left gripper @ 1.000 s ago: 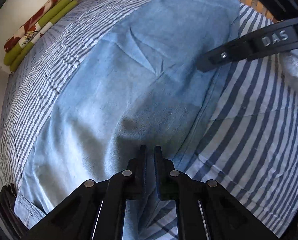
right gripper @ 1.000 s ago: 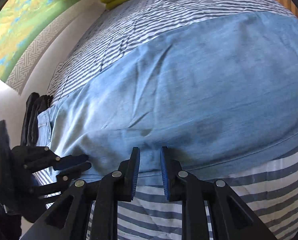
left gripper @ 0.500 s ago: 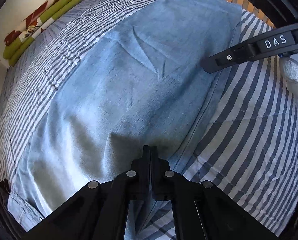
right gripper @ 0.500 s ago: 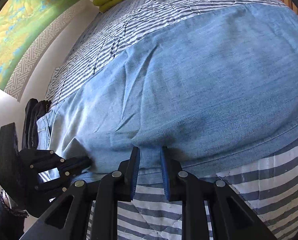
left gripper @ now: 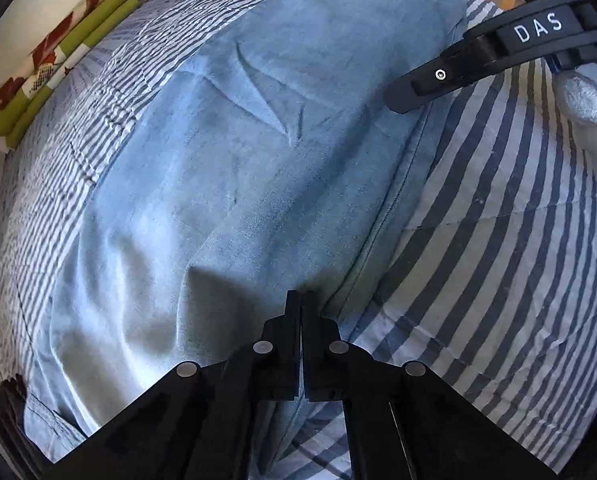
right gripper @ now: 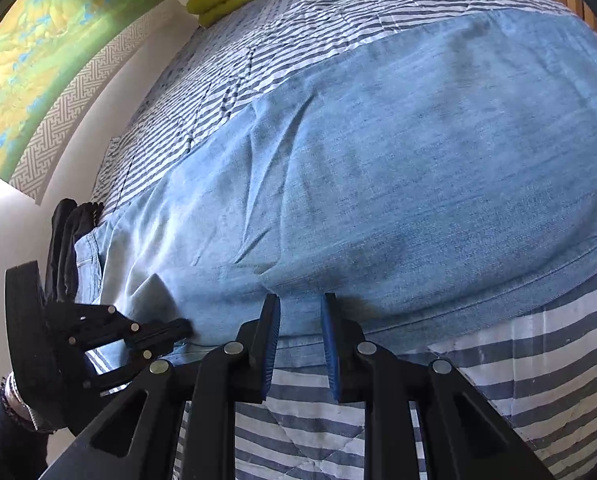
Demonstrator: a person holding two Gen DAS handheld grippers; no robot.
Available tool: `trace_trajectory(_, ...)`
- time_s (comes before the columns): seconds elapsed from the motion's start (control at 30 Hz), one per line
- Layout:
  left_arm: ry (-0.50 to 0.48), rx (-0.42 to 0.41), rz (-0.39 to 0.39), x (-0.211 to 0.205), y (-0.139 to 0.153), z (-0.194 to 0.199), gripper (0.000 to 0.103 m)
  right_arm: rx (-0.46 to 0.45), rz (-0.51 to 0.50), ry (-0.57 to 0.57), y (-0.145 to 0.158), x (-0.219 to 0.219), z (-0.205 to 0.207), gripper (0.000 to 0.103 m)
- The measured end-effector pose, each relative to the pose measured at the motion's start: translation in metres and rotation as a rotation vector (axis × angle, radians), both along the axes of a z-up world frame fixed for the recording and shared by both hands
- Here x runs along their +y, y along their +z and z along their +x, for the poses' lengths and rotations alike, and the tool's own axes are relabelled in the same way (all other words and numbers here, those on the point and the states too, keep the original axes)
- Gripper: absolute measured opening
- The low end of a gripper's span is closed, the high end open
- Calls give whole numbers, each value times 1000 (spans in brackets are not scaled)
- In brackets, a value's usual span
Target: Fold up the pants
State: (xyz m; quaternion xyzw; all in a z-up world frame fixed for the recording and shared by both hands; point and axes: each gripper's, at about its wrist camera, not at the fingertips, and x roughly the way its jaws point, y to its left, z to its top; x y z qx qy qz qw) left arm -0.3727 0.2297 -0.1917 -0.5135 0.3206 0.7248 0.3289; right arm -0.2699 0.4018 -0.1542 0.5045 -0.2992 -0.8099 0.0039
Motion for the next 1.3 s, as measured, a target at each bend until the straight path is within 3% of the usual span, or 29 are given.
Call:
trace_trajectory(0.2, 54, 40, 37, -14, 25, -5, 2, 12, 0, -1, 5, 3, 3, 19)
trace_trajectory(0.23, 57, 33, 20, -14, 24, -6, 7, 12, 2, -1, 5, 3, 3, 19)
trace_trajectory(0.3, 64, 30, -18, -12, 20, -4, 36, 11, 0, 2, 5, 3, 3, 19)
trace_trajectory(0.4, 35, 25, -59, -7, 10, -5, 36, 16, 4, 8, 7, 0, 4, 19)
trace_trajectory(0.5, 16, 12, -50, 2, -10, -26, 34, 18, 3, 5, 8, -1, 5, 19)
trace_trajectory(0.53, 12, -4, -29, 1, -10, -29, 30, 18, 1, 2, 8, -1, 5, 19)
trace_trajectory(0.6, 19, -62, 11, -2, -11, -26, 7, 15, -2, -2, 7, -1, 5, 19)
trace_trajectory(0.7, 20, -36, 1, -1, -10, -17, 2, 18, 1, -2, 9, -4, 5, 19)
trace_trajectory(0.77, 38, -41, 17, -3, -6, -14, 2, 23, 2, -1, 11, -5, 5, 19)
trace_trajectory(0.87, 76, -112, 111, -16, 11, -17, 2, 21, 17, 3, 12, -6, 6, 19)
trace_trajectory(0.97, 51, -193, 200, -25, 28, 3, 1, -9, 83, -58, 9, 2, 7, 19)
trace_trajectory(1.07, -16, -222, 74, -24, 8, 22, 3, -33, 94, -105, 6, 12, 9, 19)
trace_trajectory(1.13, -22, -185, 6, -26, 5, 31, 14, 25, 80, -97, 16, 9, 12, 22)
trace_trajectory(1.23, 50, -183, 127, -45, 30, 24, 19, 92, 82, -11, 29, -12, 10, 22)
trace_trajectory(1.3, 113, -171, 208, -63, 47, 13, 26, 80, 110, 25, 26, -26, 6, 22)
